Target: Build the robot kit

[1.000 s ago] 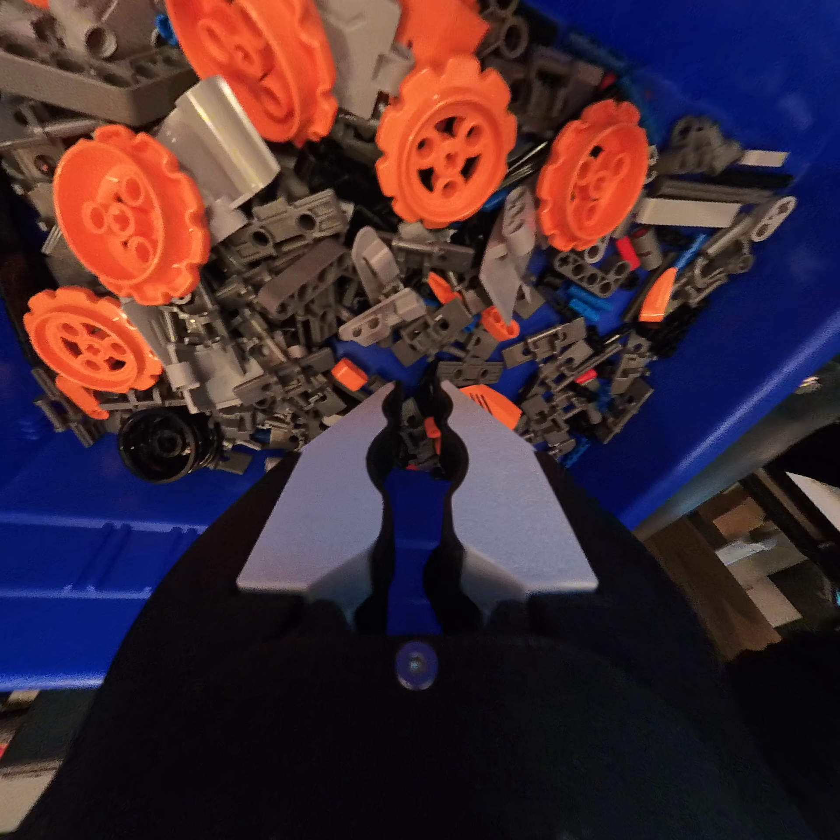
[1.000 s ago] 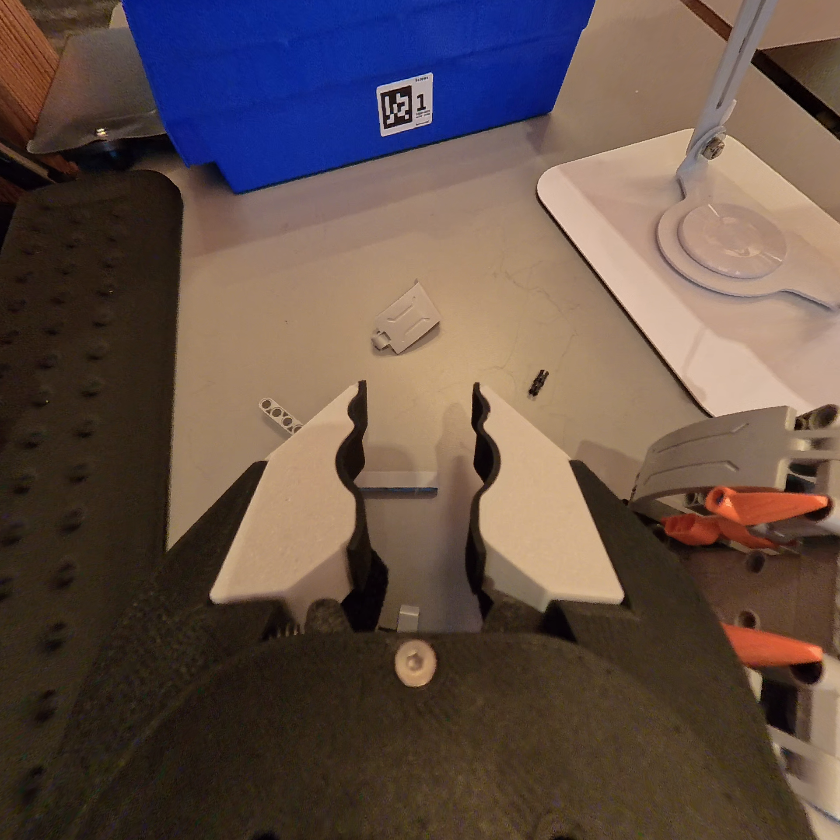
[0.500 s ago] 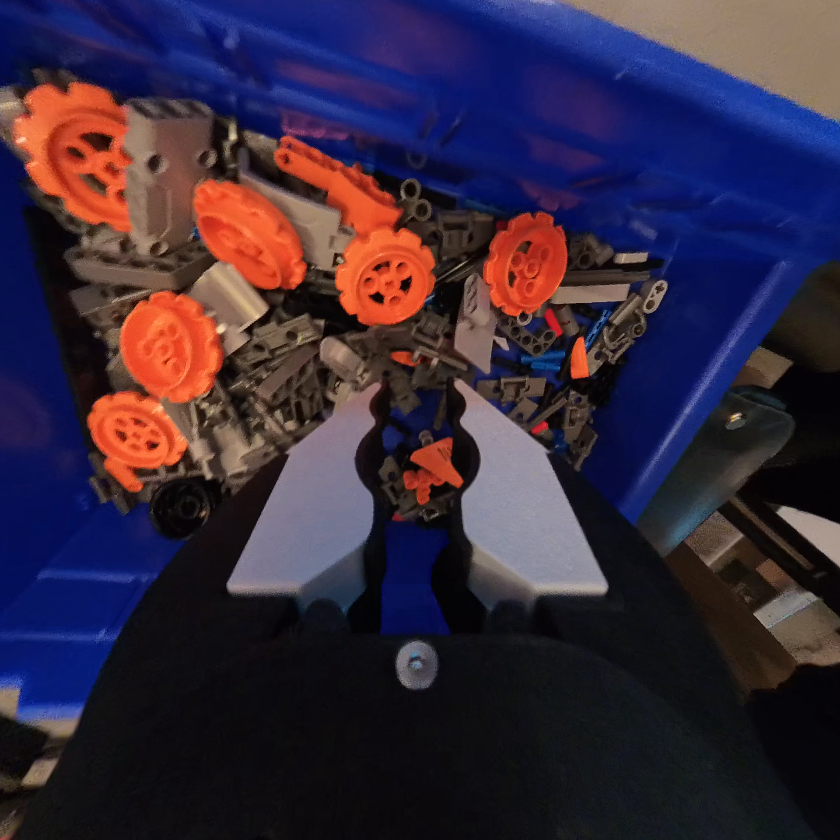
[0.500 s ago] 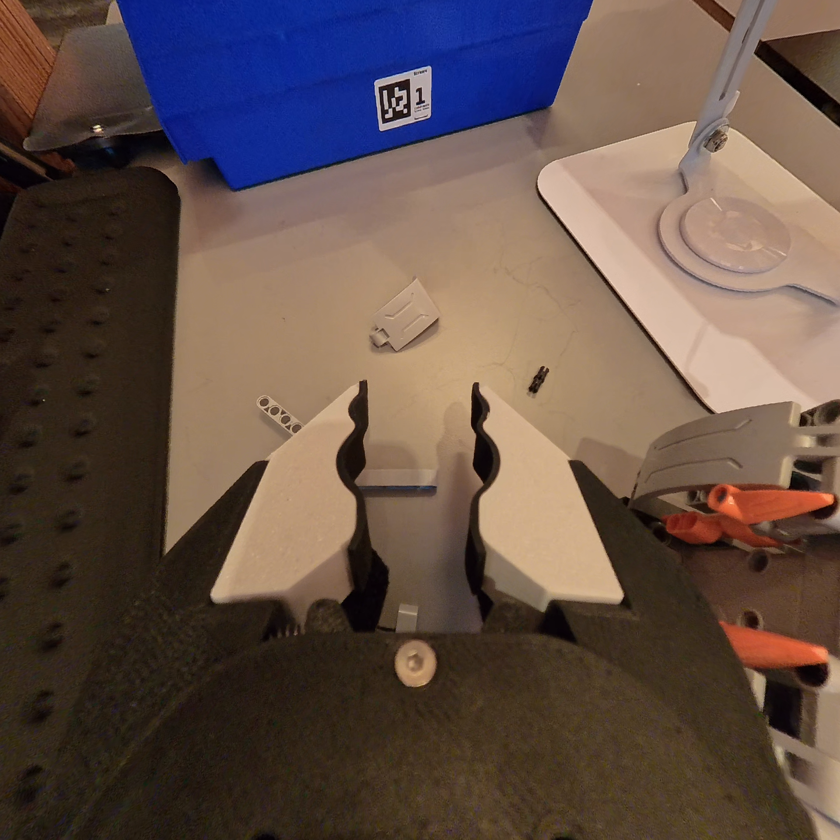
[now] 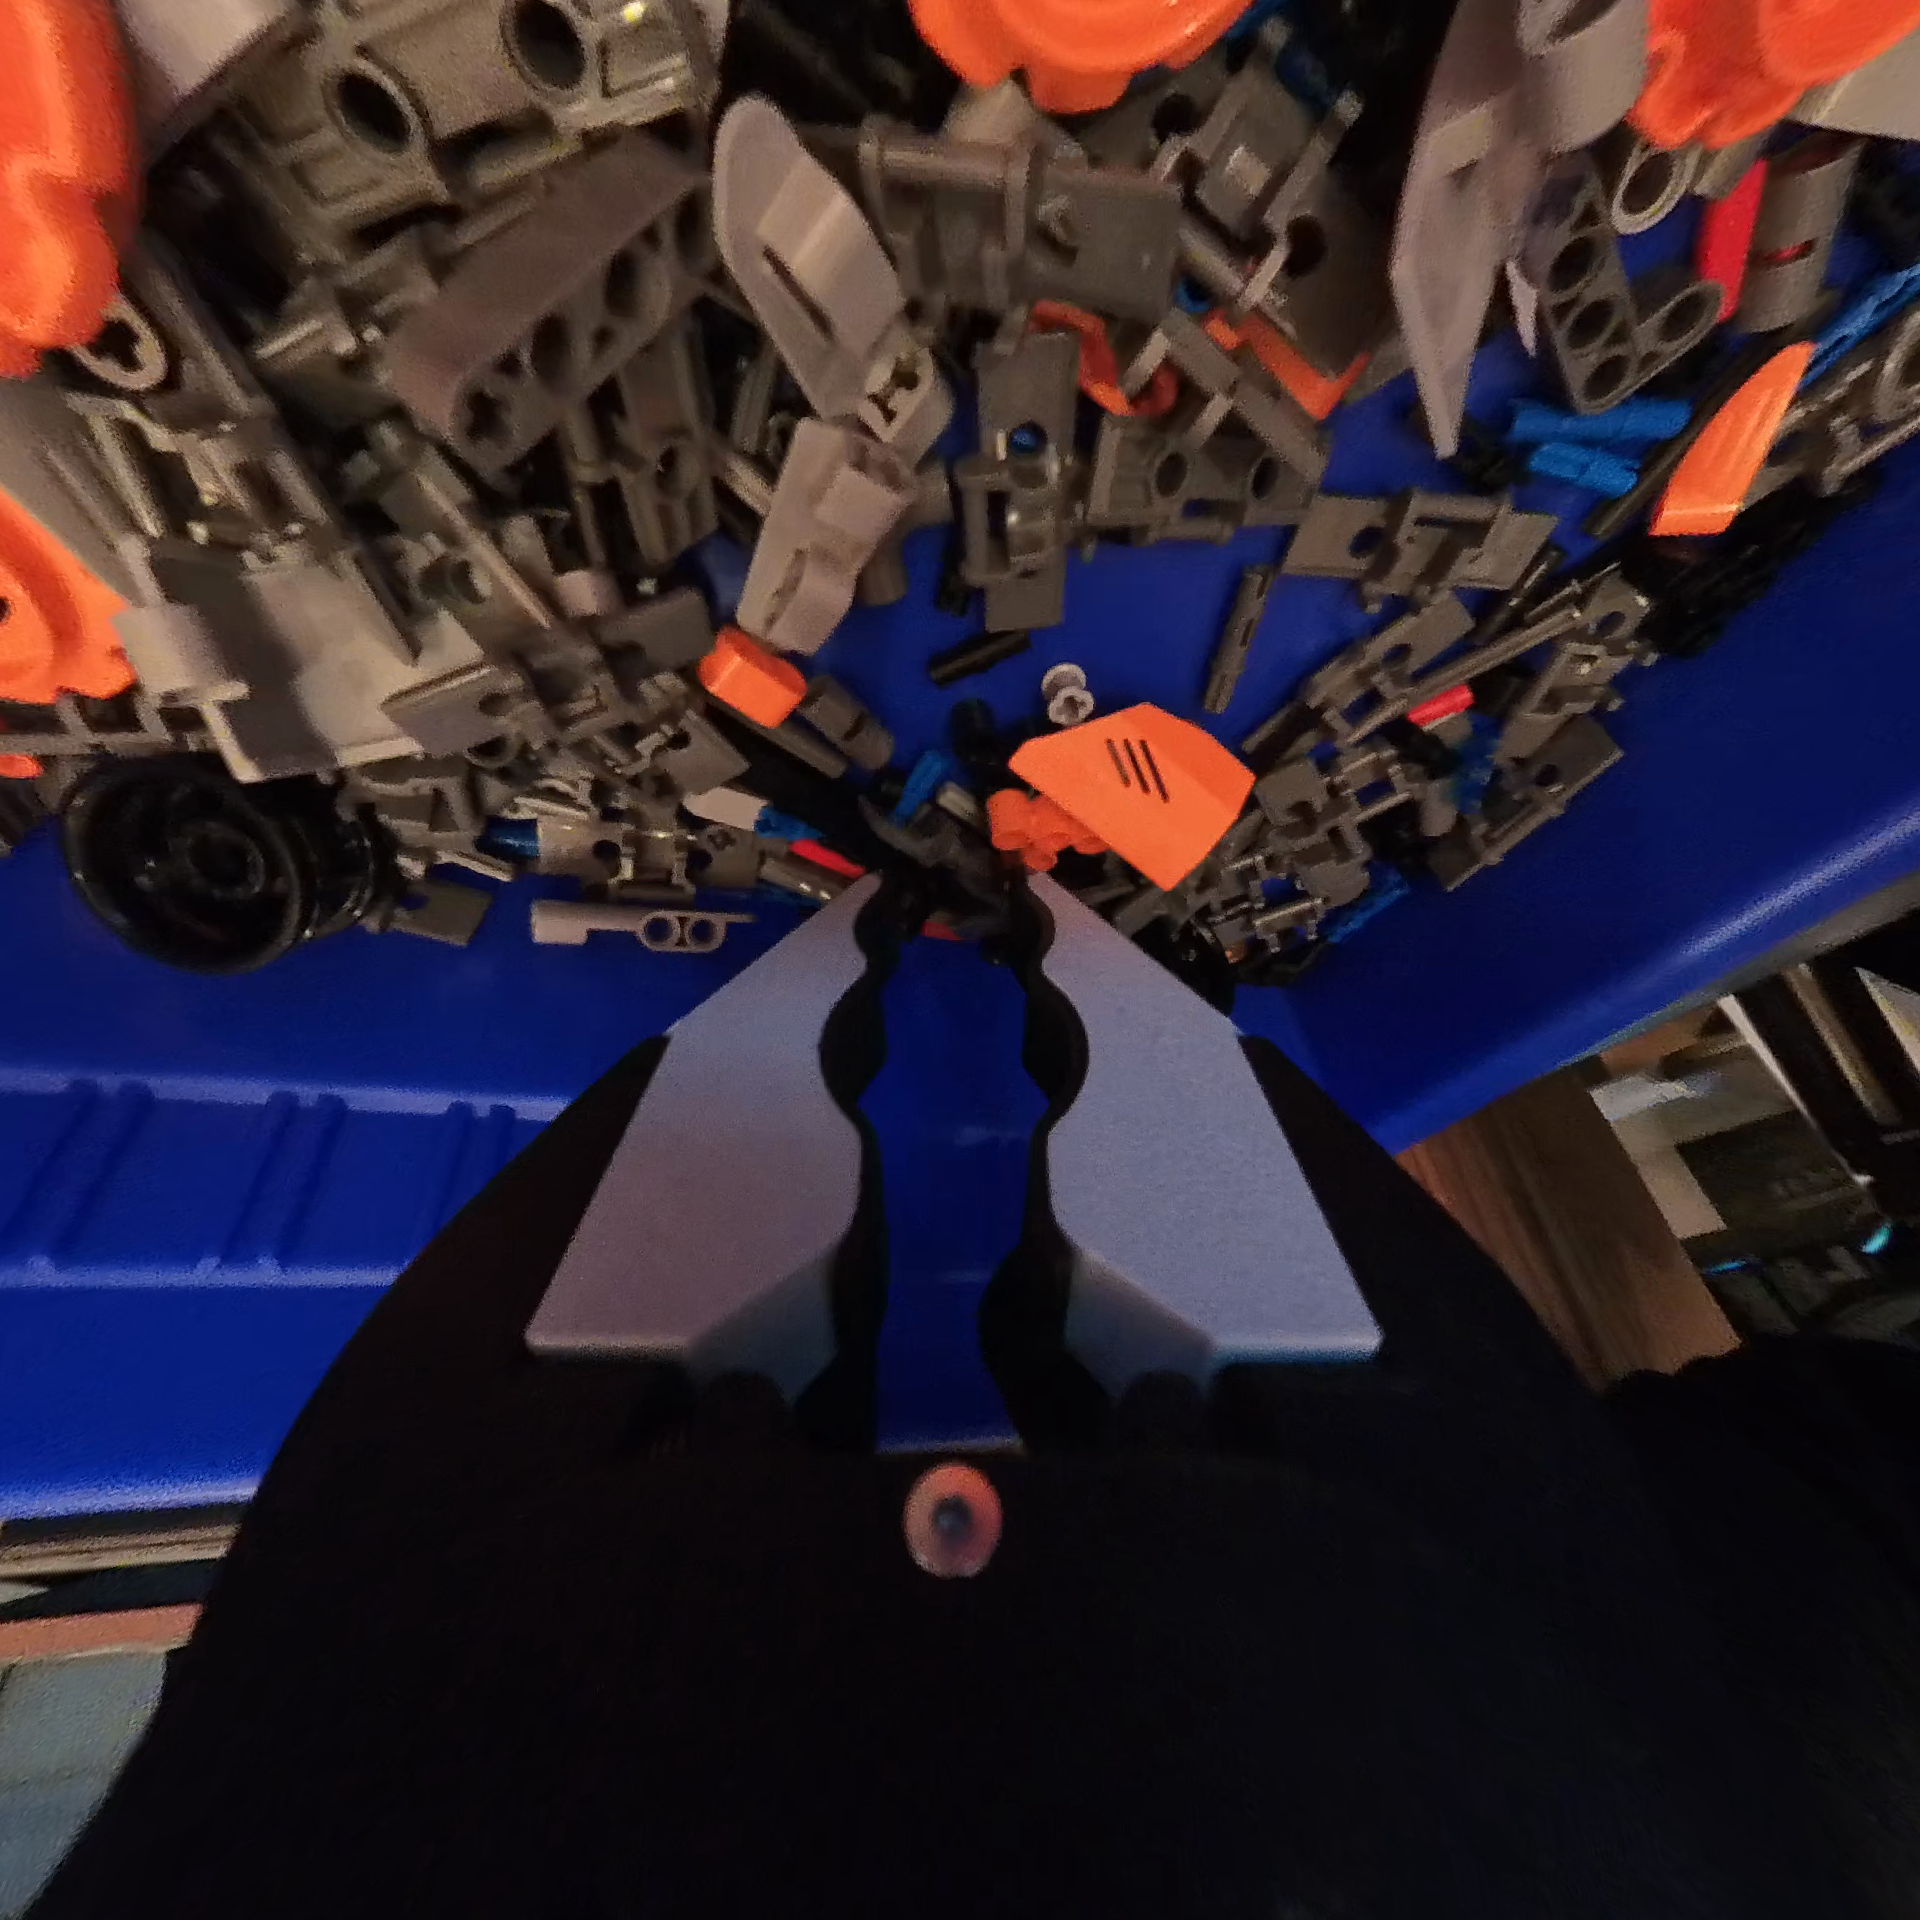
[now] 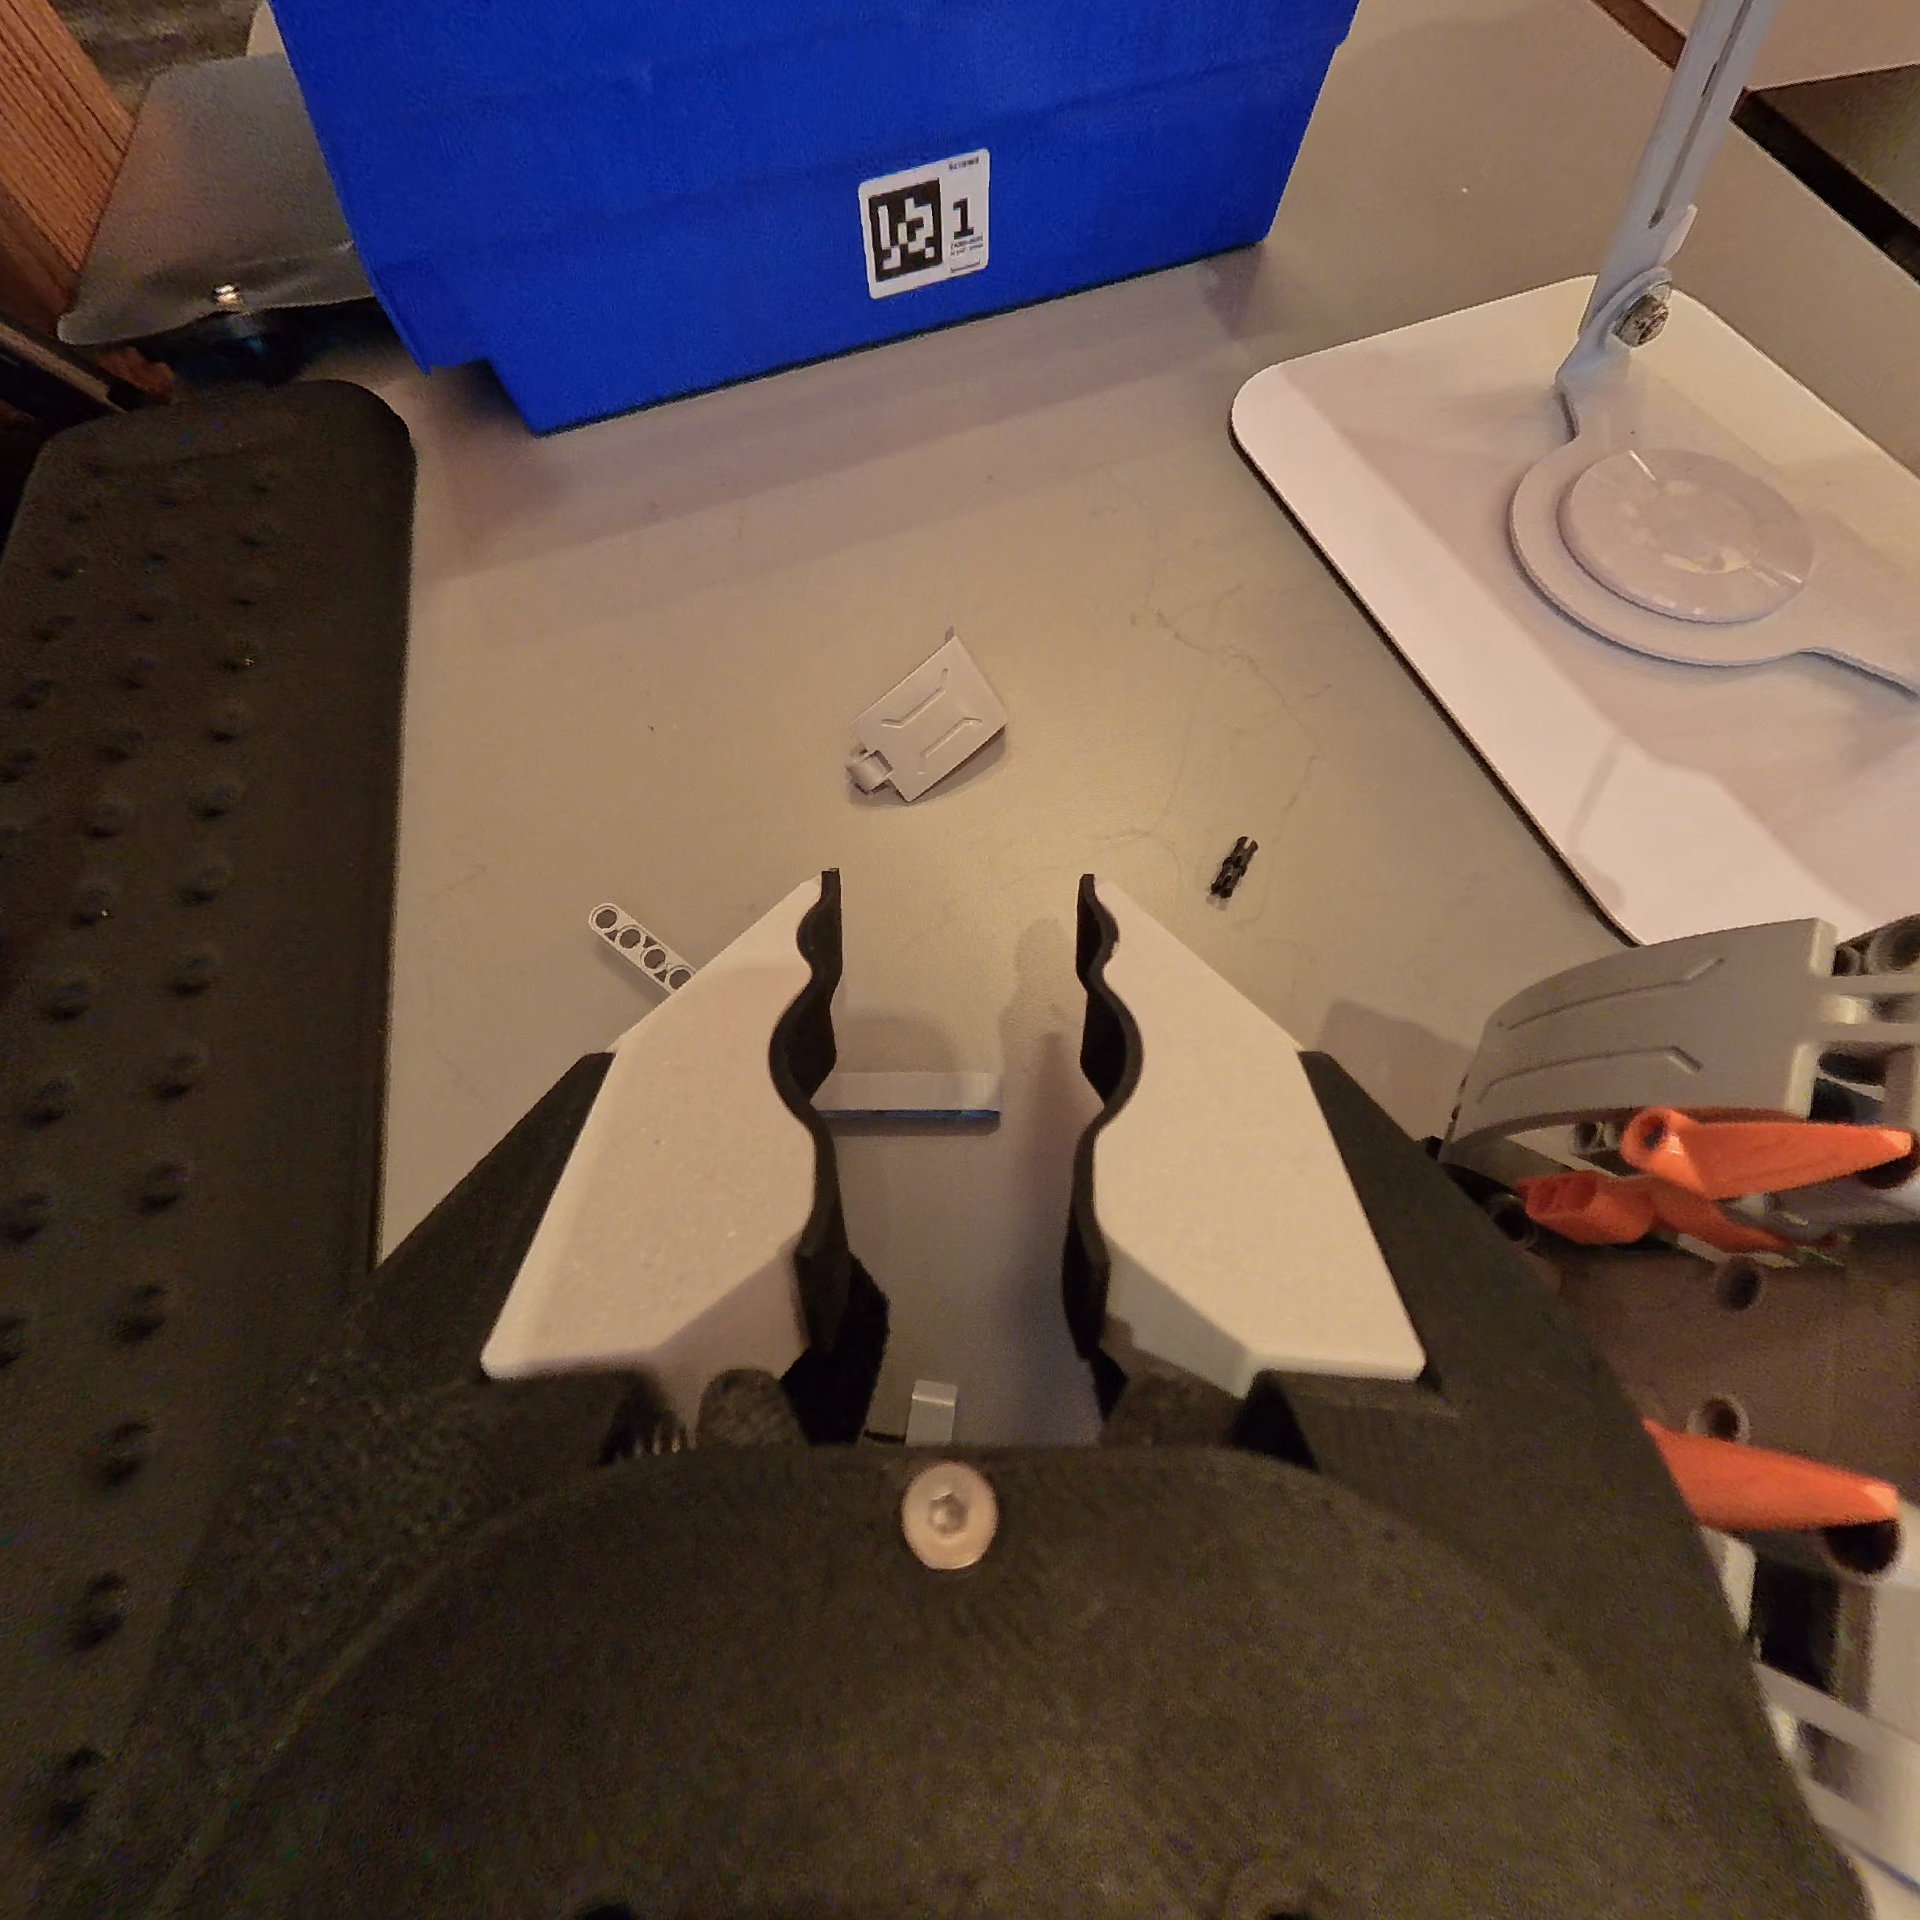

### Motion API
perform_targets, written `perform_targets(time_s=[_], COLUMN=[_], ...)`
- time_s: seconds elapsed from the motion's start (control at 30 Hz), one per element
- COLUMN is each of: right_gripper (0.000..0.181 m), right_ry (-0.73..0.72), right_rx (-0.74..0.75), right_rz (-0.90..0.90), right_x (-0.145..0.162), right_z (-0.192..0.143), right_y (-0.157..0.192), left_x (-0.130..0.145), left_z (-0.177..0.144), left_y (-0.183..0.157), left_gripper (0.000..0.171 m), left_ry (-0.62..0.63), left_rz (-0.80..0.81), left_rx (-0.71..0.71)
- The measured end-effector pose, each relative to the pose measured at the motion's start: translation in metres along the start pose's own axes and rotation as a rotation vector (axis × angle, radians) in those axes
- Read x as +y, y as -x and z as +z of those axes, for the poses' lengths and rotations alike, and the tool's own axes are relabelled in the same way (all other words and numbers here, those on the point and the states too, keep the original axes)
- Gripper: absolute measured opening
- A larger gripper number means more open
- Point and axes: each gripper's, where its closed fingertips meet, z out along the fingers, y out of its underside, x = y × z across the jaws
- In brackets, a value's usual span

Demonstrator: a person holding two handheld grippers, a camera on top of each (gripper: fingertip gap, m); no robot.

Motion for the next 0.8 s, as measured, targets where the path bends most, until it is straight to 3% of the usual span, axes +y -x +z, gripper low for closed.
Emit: perform_targets(time_s=[0.07,0.17,0.23,0.3,0.4,0.63,0.8], right_gripper=[0.043,0.043,0.043,0.043,0.043,0.043,0.043], right_ry=[-0.001,-0.003,-0.004,-0.005,-0.007,-0.006,-0.003], right_rx=[-0.001,-0.002,-0.003,-0.004,-0.004,-0.007,-0.007], right_rz=[0.000,0.001,0.001,0.002,0.001,0.005,0.004], right_x=[0.000,0.000,-0.001,-0.001,-0.001,0.000,0.000], right_z=[0.000,0.000,0.000,-0.001,-0.001,0.000,0.000], right_y=[0.000,0.000,0.000,0.000,0.000,0.000,0.000], left_x=[-0.010,-0.020,-0.039,-0.053,-0.050,-0.016,-0.016], left_z=[-0.004,-0.006,-0.015,-0.028,-0.045,-0.059,-0.040], left_y=[-0.005,-0.013,-0.021,-0.022,-0.008,0.033,0.024], left_gripper=[0.005,0.005,0.000,0.003,0.017,0.018,0.015], left_ry=[-0.057,-0.088,-0.205,-0.306,-0.370,-0.332,-0.274], left_rz=[0.026,0.068,0.097,0.114,0.069,-0.074,-0.040], left_rx=[0.011,0.027,0.071,0.086,0.052,-0.111,-0.073])
